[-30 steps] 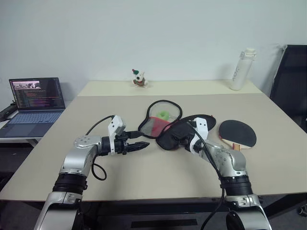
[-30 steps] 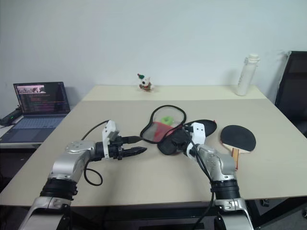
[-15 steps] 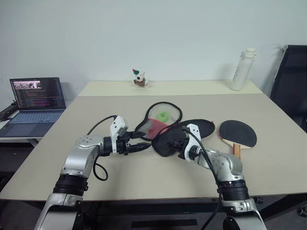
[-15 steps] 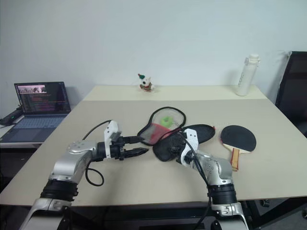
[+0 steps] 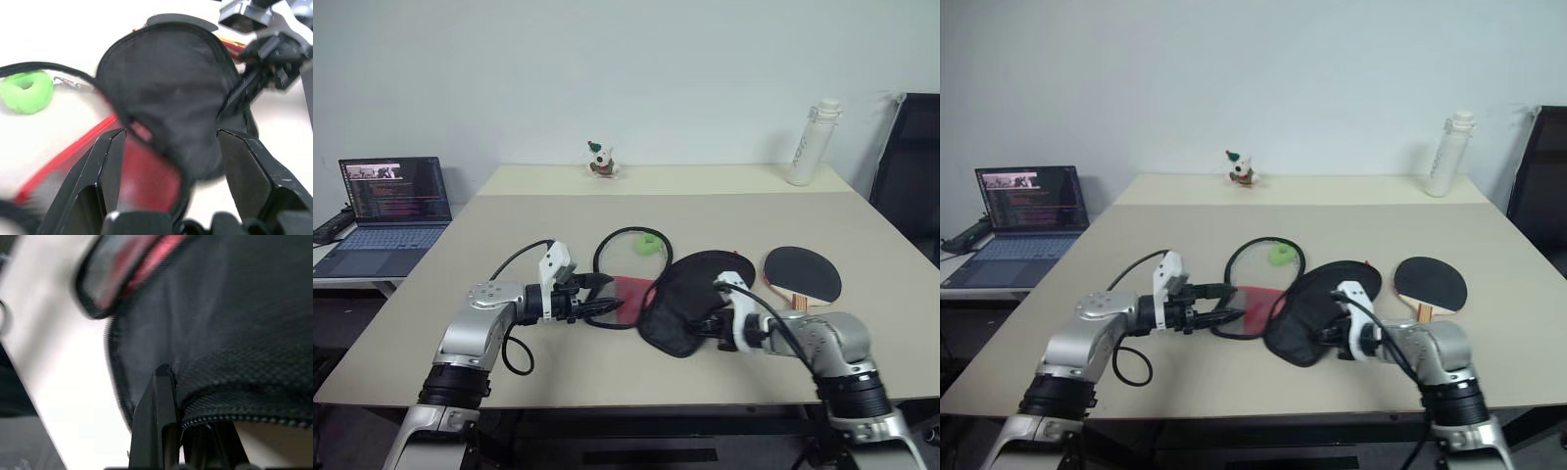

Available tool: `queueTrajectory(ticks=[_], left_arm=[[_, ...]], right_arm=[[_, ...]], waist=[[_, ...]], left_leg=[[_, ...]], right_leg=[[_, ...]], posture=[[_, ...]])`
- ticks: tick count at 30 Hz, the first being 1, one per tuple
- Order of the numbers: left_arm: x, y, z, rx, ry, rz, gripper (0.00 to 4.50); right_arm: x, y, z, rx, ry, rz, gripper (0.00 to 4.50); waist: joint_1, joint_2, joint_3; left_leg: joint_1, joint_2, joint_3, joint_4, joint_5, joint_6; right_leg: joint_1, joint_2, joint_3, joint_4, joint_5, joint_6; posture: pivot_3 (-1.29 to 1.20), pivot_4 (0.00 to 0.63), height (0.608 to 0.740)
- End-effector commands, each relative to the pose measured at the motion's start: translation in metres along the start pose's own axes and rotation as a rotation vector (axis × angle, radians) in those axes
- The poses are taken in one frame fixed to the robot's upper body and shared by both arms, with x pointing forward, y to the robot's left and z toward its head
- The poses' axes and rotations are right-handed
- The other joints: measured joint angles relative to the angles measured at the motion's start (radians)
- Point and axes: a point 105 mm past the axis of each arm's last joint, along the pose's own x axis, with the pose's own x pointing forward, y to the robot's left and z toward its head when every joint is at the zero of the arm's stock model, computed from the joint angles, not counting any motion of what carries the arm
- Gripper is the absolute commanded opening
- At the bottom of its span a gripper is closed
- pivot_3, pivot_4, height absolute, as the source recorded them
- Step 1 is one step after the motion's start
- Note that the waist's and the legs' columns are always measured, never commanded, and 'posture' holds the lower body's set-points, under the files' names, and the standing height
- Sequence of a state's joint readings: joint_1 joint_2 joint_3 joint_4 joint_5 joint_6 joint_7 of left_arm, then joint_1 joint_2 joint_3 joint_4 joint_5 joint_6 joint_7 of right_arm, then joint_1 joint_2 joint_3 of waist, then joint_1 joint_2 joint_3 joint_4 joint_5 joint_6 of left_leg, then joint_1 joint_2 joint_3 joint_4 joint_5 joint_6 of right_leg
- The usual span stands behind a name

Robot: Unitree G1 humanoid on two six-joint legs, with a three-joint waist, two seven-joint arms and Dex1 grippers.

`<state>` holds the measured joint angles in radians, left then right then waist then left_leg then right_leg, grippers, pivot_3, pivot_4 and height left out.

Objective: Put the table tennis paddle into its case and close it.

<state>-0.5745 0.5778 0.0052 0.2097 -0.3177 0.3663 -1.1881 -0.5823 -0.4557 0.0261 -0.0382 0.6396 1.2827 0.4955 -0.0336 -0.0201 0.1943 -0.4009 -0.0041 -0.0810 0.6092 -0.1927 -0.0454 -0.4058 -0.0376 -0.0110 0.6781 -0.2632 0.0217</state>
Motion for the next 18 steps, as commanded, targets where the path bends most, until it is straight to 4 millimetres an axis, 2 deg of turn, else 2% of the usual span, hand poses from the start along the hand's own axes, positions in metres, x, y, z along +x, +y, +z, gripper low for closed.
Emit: queueTrajectory(ticks=[1,6,11,18], left_arm=[[-0.001,-0.002,0.014,0.048,-0.034,-0.005,3.22],[0.0,-0.002,0.015,0.053,-0.034,-0.005,3.22],[0.0,-0.004,0.015,0.061,-0.032,-0.003,3.22],[-0.001,-0.006,0.013,0.066,-0.031,0.002,3.22]], right_arm=[[-0.02,-0.017,0.017,-0.092,0.018,-0.02,0.04],[-0.034,-0.038,0.026,-0.185,0.102,-0.034,0.04],[-0.037,-0.051,0.037,-0.264,0.174,-0.029,0.04],[-0.037,-0.058,0.05,-0.293,0.197,-0.025,0.04]], waist=[[-0.001,0.0,0.0],[-0.004,-0.002,0.001],[-0.005,-0.003,0.003],[-0.003,-0.006,0.005]], left_leg=[[0.0,0.0,0.0,0.0,0.0,0.0],[0.0,0.0,0.001,-0.001,0.0,0.0],[-0.001,0.0,0.001,-0.001,0.0,0.0],[-0.001,0.0,0.001,0.0,0.0,0.0]], right_leg=[[0.0,0.0,0.0,0.0,0.0,0.0],[0.0,0.001,0.0,-0.002,0.0,0.0],[0.0,0.0,0.0,-0.003,0.0,0.0],[0.0,0.0,0.0,-0.003,0.0,0.001]], posture=[[0.0,0.15,0.74],[0.0,0.15,0.74],[0.0,0.15,0.74],[0.0,0.15,0.74]])
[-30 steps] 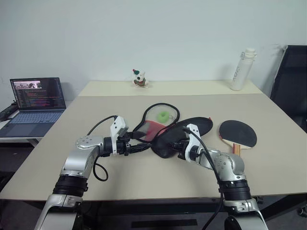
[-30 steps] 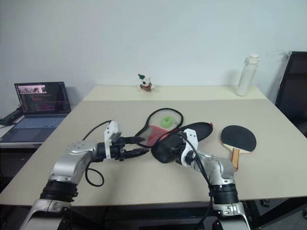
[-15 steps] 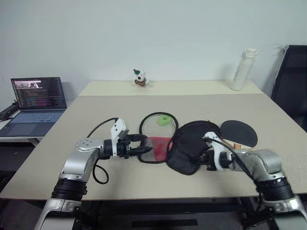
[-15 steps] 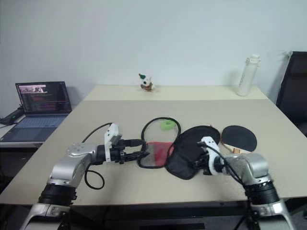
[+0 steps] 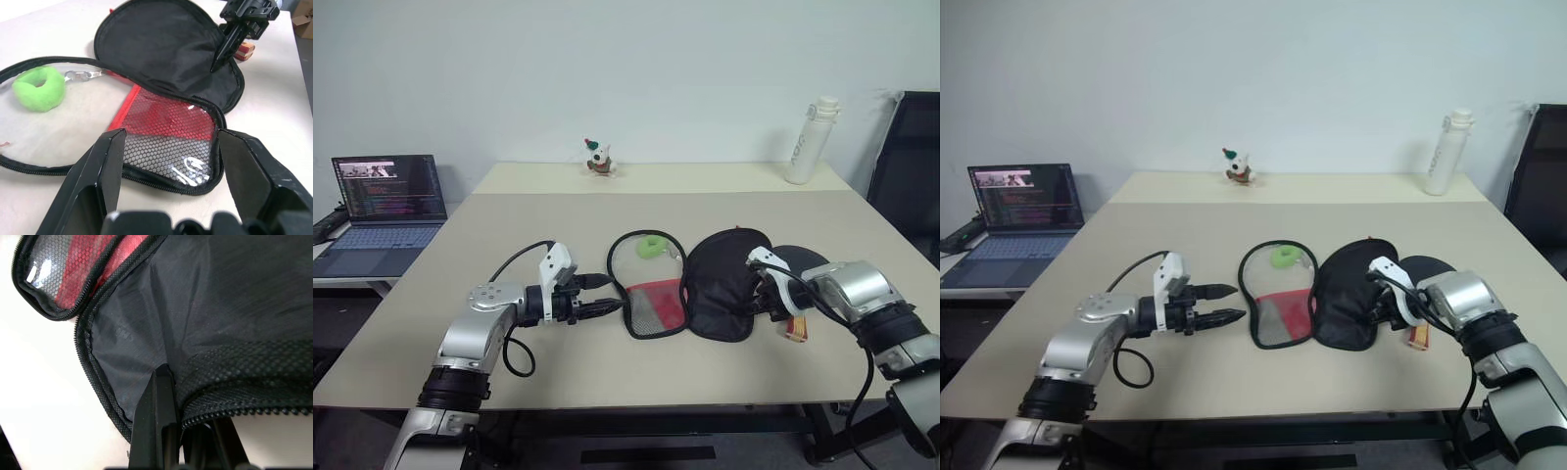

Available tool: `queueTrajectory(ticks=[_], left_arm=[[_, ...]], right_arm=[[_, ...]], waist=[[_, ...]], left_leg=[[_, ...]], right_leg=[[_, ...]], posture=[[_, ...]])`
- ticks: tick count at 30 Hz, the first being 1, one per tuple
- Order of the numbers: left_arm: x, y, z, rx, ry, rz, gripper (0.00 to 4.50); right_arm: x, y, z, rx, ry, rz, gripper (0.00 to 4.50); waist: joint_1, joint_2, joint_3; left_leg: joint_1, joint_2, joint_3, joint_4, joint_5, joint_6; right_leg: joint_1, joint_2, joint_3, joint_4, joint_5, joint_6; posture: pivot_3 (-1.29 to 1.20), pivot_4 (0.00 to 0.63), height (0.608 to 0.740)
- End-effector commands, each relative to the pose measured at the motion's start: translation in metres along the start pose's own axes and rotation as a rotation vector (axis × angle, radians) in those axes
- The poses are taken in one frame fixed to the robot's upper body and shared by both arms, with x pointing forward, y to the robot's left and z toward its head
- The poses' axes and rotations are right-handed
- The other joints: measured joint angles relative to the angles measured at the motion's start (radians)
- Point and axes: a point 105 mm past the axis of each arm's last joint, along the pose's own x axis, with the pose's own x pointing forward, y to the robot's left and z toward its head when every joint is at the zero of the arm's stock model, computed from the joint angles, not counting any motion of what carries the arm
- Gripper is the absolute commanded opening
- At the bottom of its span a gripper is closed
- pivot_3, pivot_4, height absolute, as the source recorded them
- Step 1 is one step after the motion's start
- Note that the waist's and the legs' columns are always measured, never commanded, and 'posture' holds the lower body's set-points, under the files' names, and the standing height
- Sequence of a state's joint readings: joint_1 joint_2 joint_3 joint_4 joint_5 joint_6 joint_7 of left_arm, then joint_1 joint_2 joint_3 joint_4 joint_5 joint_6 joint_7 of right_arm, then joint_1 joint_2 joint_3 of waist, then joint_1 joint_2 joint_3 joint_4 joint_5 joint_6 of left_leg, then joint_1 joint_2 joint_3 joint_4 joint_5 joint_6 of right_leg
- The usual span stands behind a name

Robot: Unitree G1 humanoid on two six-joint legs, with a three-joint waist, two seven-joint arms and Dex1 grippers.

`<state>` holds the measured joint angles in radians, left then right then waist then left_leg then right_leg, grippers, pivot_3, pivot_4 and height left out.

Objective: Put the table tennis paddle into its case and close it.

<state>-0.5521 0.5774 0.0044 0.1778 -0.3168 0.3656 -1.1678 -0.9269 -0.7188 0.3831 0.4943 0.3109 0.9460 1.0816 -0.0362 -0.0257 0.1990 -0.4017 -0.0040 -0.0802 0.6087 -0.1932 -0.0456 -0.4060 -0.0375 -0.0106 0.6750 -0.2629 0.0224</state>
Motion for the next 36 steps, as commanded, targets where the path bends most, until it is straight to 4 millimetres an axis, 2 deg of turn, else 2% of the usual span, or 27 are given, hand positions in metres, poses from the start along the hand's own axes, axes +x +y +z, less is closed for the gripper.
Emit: queueTrajectory(ticks=[1,3,10,13,14,21,24,28,31,36], left_arm=[[-0.001,-0.004,0.015,0.056,-0.033,-0.01,3.22],[-0.001,-0.005,0.014,0.057,-0.033,-0.011,3.22],[0.006,-0.007,0.016,0.06,-0.041,-0.031,3.22],[0.011,-0.008,0.018,0.066,-0.05,-0.048,3.22],[0.013,-0.008,0.019,0.067,-0.053,-0.054,3.22],[0.024,-0.012,0.028,0.085,-0.082,-0.099,3.22],[0.029,-0.016,0.034,0.095,-0.102,-0.128,3.22],[0.032,-0.018,0.041,0.113,-0.119,-0.151,3.22],[0.034,-0.019,0.044,0.124,-0.124,-0.168,3.22],[0.04,-0.021,0.047,0.14,-0.122,-0.215,3.22]], right_arm=[[-0.008,-0.003,0.018,-0.053,-0.027,-0.013,0.23],[-0.008,-0.008,0.02,-0.061,-0.026,-0.033,0.63],[-0.025,-0.033,0.028,-0.119,-0.041,-0.164,3.07],[-0.039,-0.045,0.029,-0.155,-0.049,-0.237,4.21],[-0.044,-0.049,0.029,-0.168,-0.052,-0.266,4.46],[-0.084,-0.052,0.038,-0.072,-0.236,-0.349,4.46],[-0.099,-0.051,0.03,0.011,-0.326,-0.42,4.46],[-0.102,-0.035,0.006,0.05,-0.374,-0.523,4.46],[-0.102,-0.036,-0.019,0.135,-0.397,-0.707,4.46],[-0.088,-0.032,-0.042,0.352,-0.441,-0.842,4.46]], waist=[[0.0,0.0,0.001],[0.0,0.0,0.001],[0.002,0.0,0.001],[0.003,0.0,0.001],[0.004,0.0,0.001],[0.003,-0.001,0.002],[0.006,-0.001,0.002],[0.008,-0.001,0.002],[0.005,-0.001,0.002],[0.003,-0.001,0.002]], left_leg=[[0.0,0.0,0.0,0.0,0.0,0.0],[0.0,0.0,0.0,0.0,0.0,0.0],[0.0,0.0,0.0,0.0,0.0,0.0],[0.0,0.0,0.0,0.0,0.0,0.0],[0.0,0.0,0.0,0.0,0.0,0.0],[0.0,0.0,0.0,0.0,0.0,0.0],[0.0,0.0,0.0,0.0,0.0,-0.001],[-0.001,-0.001,0.0,0.0,0.0,-0.001],[-0.001,-0.001,0.0,0.001,0.0,-0.001],[0.002,0.0,0.0,0.001,0.0,-0.001]], right_leg=[[0.0,0.0,0.0,0.0,0.0,0.0],[0.0,0.0,0.0,0.0,0.0,0.0],[0.0,0.0,0.0,0.0,0.0,0.0],[0.0,0.0,0.0,0.0,0.0,0.0],[0.0,0.0,0.0,0.0,0.0,0.0],[0.0,-0.001,0.0,0.0,0.0,0.0],[0.0,-0.001,0.0,0.0,0.0,0.0],[0.0,-0.001,0.0,0.0,0.0,0.0],[0.0,-0.001,0.001,0.001,0.0,0.0],[0.0,0.0,0.002,0.005,0.0,0.001]], posture=[[0.0,0.15,0.74],[0.0,0.15,0.74],[0.0,0.15,0.74],[0.0,0.15,0.74],[0.0,0.15,0.74],[0.0,0.15,0.74],[0.0,0.15,0.74],[0.0,0.15,0.74],[0.0,0.15,0.74],[0.0,0.15,0.74]])
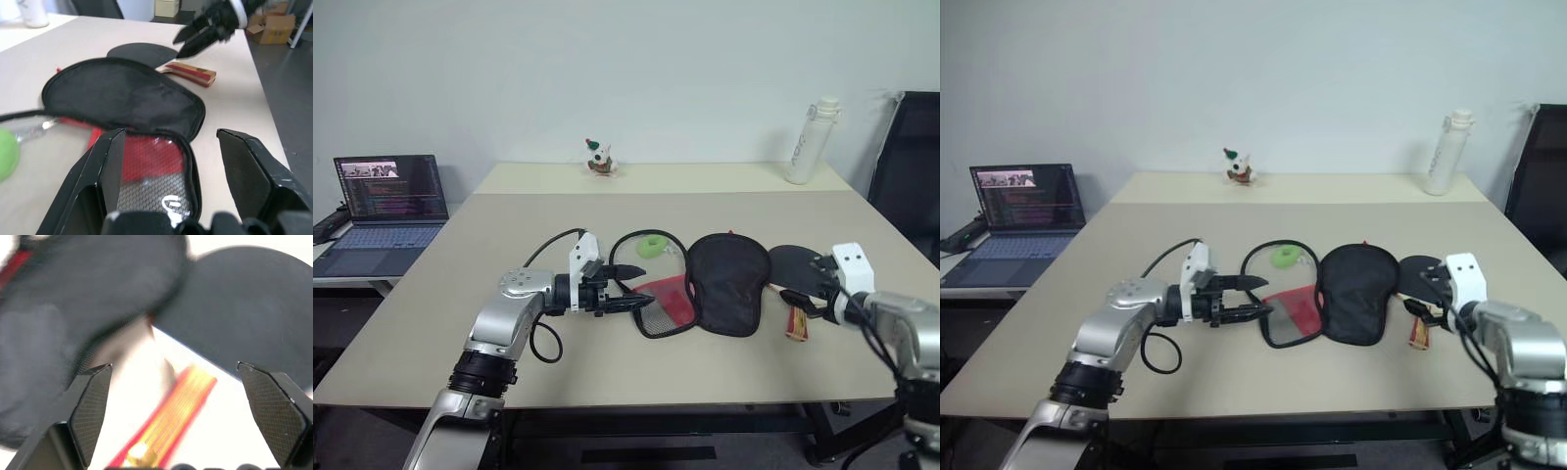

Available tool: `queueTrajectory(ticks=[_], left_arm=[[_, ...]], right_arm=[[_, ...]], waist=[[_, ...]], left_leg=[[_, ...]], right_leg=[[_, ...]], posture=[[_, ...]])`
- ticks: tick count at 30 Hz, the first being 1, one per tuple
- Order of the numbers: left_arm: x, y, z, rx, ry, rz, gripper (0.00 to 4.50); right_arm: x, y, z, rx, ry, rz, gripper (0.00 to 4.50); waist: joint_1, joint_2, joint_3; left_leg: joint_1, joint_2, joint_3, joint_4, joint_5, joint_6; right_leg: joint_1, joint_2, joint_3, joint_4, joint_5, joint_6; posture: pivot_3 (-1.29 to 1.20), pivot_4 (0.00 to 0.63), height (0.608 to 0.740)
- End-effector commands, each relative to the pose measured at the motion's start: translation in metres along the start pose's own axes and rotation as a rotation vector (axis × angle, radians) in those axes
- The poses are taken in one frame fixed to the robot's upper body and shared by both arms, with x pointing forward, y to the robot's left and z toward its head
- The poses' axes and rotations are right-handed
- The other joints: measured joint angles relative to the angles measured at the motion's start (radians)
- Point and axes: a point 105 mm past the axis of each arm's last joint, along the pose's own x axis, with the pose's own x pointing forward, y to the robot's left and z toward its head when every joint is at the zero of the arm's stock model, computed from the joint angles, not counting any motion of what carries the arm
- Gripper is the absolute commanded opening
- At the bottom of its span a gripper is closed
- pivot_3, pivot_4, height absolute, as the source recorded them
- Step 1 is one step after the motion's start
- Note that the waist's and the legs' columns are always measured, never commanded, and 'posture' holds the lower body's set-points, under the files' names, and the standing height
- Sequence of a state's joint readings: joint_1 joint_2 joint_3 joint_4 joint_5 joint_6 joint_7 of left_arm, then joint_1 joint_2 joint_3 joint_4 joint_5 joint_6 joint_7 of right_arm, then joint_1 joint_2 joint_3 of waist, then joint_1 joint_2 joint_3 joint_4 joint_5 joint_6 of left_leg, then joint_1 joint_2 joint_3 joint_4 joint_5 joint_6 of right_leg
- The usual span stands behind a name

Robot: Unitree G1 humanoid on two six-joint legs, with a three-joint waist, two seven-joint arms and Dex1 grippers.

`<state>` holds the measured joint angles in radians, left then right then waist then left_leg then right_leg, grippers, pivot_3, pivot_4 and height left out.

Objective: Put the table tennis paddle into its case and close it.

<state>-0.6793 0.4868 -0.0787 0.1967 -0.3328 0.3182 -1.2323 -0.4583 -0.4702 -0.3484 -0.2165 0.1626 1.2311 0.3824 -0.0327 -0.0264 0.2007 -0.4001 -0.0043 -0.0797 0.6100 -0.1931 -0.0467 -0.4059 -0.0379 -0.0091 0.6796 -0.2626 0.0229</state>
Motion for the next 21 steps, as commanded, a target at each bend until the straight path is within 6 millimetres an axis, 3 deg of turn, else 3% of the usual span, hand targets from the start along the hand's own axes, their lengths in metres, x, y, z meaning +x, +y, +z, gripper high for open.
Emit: queueTrajectory(ticks=[1,11,19,21], left_arm=[[0.004,0.0,0.012,0.045,-0.025,-0.044,3.22],[0.015,0.001,0.04,0.115,-0.051,-0.18,3.22],[0.013,0.005,0.041,0.117,-0.071,-0.135,3.22],[0.011,0.006,0.039,0.114,-0.066,-0.126,3.22]], right_arm=[[-0.008,-0.007,0.006,0.055,-0.048,-0.118,4.46],[0.02,-0.014,-0.01,0.135,0.04,-0.178,4.46],[0.033,-0.025,-0.016,0.057,0.09,-0.191,4.46],[0.035,-0.026,-0.017,0.047,0.094,-0.192,4.1]], waist=[[0.0,0.0,0.0],[0.0,0.0,0.0],[-0.002,-0.001,0.0],[-0.002,-0.001,0.0]], left_leg=[[0.0,0.0,0.0,0.0,0.0,0.0],[-0.001,-0.001,0.0,-0.001,0.0,0.0],[-0.001,-0.001,0.001,0.0,0.0,0.0],[-0.001,-0.001,0.001,0.001,0.0,0.0]], right_leg=[[0.0,0.0,0.0,0.0,0.0,0.0],[0.0,0.0,0.0,-0.002,0.0,0.0],[0.001,0.0,0.0,-0.002,0.0,0.0],[0.001,0.0,0.001,-0.002,0.001,0.001]], posture=[[0.0,0.15,0.74],[0.0,0.15,0.74],[0.0,0.15,0.74],[0.0,0.15,0.74]])
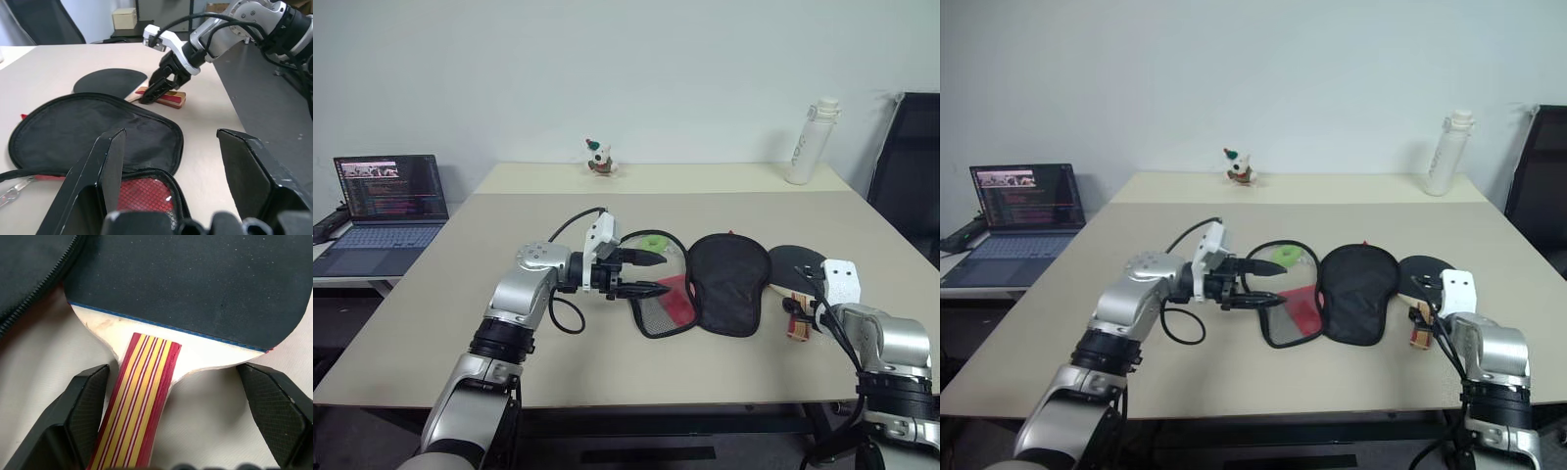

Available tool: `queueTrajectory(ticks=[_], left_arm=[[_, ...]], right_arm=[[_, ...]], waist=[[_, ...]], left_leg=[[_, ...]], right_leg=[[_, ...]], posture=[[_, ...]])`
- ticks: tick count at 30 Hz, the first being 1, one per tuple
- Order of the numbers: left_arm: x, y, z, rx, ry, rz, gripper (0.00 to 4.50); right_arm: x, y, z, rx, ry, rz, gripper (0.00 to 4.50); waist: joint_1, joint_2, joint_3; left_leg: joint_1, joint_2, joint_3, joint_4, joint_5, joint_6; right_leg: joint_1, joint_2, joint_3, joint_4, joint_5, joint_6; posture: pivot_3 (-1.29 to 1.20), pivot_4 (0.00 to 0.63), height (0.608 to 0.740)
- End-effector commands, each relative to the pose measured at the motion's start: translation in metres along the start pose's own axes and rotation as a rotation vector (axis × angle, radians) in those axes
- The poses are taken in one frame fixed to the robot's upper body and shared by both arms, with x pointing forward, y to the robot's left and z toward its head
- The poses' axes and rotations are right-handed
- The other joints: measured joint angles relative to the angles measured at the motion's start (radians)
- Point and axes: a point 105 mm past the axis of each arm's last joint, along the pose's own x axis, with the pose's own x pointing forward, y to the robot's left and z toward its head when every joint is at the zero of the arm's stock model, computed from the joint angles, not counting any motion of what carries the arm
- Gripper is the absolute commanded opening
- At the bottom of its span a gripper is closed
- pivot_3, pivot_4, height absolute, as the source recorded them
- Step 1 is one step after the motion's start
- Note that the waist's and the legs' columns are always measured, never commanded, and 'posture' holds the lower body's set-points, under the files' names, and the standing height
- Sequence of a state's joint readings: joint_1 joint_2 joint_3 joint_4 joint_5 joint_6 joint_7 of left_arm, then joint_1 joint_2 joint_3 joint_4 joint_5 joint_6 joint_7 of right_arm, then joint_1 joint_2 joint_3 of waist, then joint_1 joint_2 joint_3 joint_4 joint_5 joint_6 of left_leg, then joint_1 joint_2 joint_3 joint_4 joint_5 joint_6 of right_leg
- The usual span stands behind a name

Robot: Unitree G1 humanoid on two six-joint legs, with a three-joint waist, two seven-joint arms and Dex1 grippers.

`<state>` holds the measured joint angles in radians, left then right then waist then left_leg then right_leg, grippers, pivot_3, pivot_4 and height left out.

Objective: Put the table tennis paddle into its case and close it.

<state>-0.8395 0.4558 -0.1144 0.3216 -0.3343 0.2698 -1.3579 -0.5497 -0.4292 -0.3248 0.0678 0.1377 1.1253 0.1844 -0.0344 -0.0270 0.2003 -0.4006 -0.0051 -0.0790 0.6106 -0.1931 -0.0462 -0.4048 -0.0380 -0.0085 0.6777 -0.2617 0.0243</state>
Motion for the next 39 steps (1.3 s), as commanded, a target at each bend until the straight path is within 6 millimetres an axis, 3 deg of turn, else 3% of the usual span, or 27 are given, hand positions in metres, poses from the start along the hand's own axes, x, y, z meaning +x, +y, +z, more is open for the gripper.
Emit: queueTrajectory(ticks=[1,11,17,20,23,25,32,39], left_arm=[[-0.006,0.002,0.01,0.042,-0.03,0.032,3.22],[-0.022,0.003,0.002,0.012,-0.018,0.119,3.22],[-0.028,0.0,-0.003,-0.015,-0.017,0.163,3.22],[-0.028,-0.005,-0.005,-0.032,-0.025,0.171,3.22],[-0.029,-0.008,-0.005,-0.04,-0.025,0.178,3.22],[-0.031,-0.009,-0.006,-0.046,-0.026,0.186,3.22],[-0.032,-0.01,-0.007,-0.051,-0.022,0.193,3.22],[-0.029,-0.01,-0.005,-0.047,-0.025,0.185,3.22]], right_arm=[[0.004,-0.007,0.001,-0.025,0.004,-0.028,3.92],[0.005,-0.028,0.023,0.015,-0.087,-0.122,1.09],[-0.015,-0.052,0.073,0.128,-0.229,-0.172,1.09],[-0.033,-0.051,0.101,0.163,-0.303,-0.148,1.09],[-0.049,-0.027,0.117,0.187,-0.345,-0.068,1.09],[-0.056,0.001,0.116,0.207,-0.341,0.004,1.09],[-0.063,0.097,0.079,0.285,-0.247,0.204,1.09],[-0.054,0.137,0.051,0.28,-0.172,0.258,1.09]], waist=[[0.0,0.0,0.0],[0.002,0.0,0.0],[0.004,0.003,0.002],[0.001,0.006,0.004],[-0.005,0.006,0.004],[-0.011,0.006,0.004],[-0.015,0.007,0.004],[0.002,0.007,0.004]], left_leg=[[0.0,0.0,0.0,0.0,0.0,0.0],[0.0,0.0,0.0,0.001,0.0,0.0],[-0.001,0.0,0.0,0.0,0.0,0.0],[-0.002,0.0,0.001,-0.002,0.0,0.0],[-0.002,0.001,0.001,-0.002,0.0,0.001],[-0.001,0.002,0.001,-0.003,0.0,0.001],[0.0,0.004,-0.001,-0.003,0.0,0.001],[-0.003,0.0,-0.001,-0.002,0.0,0.001]], right_leg=[[0.0,0.0,0.0,0.0,0.0,0.0],[0.0,0.0,0.0,0.0,0.001,0.001],[-0.001,-0.001,0.0,-0.001,0.001,0.001],[-0.002,-0.001,0.001,-0.003,0.001,0.001],[-0.002,0.0,0.001,-0.003,0.001,0.001],[-0.002,0.001,0.001,-0.002,0.0,0.0],[-0.003,0.003,0.0,0.002,0.0,0.0],[-0.003,0.0,0.0,-0.001,0.0,0.0]], posture=[[0.0,0.15,0.74],[0.0,0.15,0.74],[0.0,0.15,0.74],[0.0,0.15,0.74],[0.0,0.15,0.74],[0.0,0.15,0.74],[0.0,0.15,0.74],[0.0,0.15,0.74]])
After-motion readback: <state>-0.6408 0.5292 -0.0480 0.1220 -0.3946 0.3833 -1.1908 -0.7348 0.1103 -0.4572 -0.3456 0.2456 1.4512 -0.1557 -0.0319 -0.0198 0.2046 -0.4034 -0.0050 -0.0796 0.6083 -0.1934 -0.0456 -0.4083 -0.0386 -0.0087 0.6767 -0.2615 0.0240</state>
